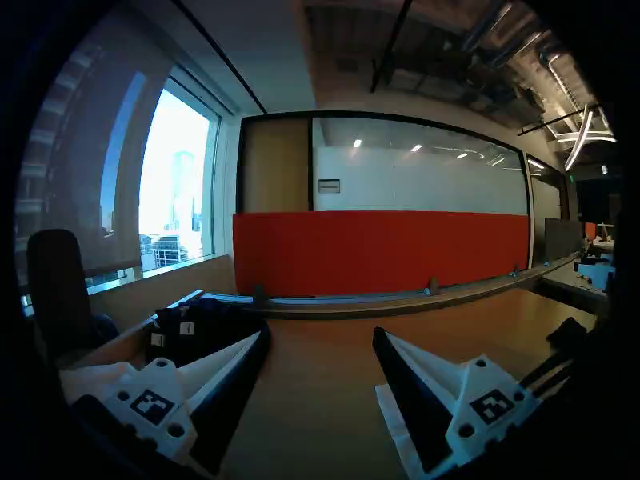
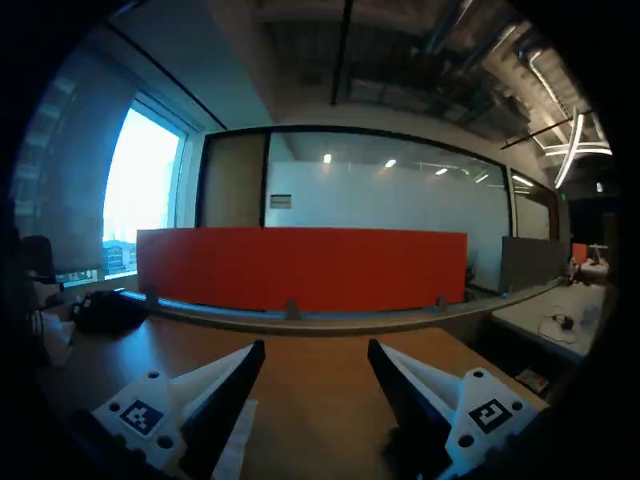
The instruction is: Fold towel
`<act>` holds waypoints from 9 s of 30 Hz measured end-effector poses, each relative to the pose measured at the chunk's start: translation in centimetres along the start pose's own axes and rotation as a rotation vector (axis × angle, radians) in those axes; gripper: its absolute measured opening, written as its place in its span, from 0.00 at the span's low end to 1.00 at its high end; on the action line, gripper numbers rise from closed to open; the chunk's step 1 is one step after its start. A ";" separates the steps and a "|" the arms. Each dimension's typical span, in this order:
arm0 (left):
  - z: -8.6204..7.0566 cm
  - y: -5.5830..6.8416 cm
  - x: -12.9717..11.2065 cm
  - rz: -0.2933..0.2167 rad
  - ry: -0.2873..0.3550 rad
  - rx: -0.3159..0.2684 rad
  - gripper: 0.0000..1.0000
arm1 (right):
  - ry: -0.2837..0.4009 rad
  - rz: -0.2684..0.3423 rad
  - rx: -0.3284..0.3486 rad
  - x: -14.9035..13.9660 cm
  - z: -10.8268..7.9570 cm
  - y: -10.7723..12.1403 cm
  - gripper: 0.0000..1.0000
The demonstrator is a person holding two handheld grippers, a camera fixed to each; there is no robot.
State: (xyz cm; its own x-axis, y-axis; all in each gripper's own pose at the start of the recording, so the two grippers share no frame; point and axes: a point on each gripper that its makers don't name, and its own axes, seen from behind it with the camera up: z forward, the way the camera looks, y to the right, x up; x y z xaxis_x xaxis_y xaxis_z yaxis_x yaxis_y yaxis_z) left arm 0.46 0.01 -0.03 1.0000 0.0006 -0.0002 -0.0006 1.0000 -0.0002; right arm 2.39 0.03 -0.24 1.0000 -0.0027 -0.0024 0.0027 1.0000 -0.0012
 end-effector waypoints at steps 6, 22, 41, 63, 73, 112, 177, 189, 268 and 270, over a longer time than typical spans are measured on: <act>-0.3 0.1 3.3 0.002 -0.002 0.001 0.95 | 0.000 0.002 -0.008 3.7 -0.5 0.3 1.00; -0.9 0.8 6.8 0.024 -0.041 -0.036 0.95 | -0.012 -0.018 0.014 8.0 -1.1 0.3 1.00; -1.3 3.5 5.9 0.110 -0.147 -0.184 0.95 | -0.122 -0.154 0.257 7.2 -1.2 -3.8 1.00; -2.1 7.5 1.1 0.194 -0.277 -0.381 0.95 | -0.293 -0.209 0.492 2.4 -2.7 -7.0 1.00; -2.4 8.8 -2.9 0.200 -0.331 -0.407 0.95 | -0.355 -0.226 0.521 -1.6 -3.1 -7.2 1.00; -5.4 12.1 -18.6 0.264 -0.588 -0.551 0.95 | -0.579 -0.310 0.627 -16.7 -6.1 -9.6 1.00; -8.6 13.5 -26.9 0.303 -0.847 -0.601 0.69 | -0.818 -0.339 0.771 -26.4 -11.5 -10.3 0.49; -8.8 13.7 -26.9 0.302 -0.852 -0.583 0.23 | -0.816 -0.310 0.776 -26.2 -11.6 -10.9 0.18; -11.5 15.4 -12.8 0.102 -0.811 -0.537 0.13 | -0.605 -0.218 0.698 -9.8 -10.7 -9.6 0.08; -11.3 15.4 -13.0 0.102 -0.814 -0.536 0.13 | -0.607 -0.219 0.701 -9.9 -10.6 -9.7 0.08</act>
State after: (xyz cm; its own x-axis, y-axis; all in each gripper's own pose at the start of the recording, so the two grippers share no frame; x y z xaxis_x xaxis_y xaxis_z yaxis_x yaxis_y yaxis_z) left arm -12.54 15.41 -11.37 0.6897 0.2881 0.6643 0.1145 0.8625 -0.4929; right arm -7.61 -9.68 -10.83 0.8069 -0.3861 0.4471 -0.0065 0.7510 0.6603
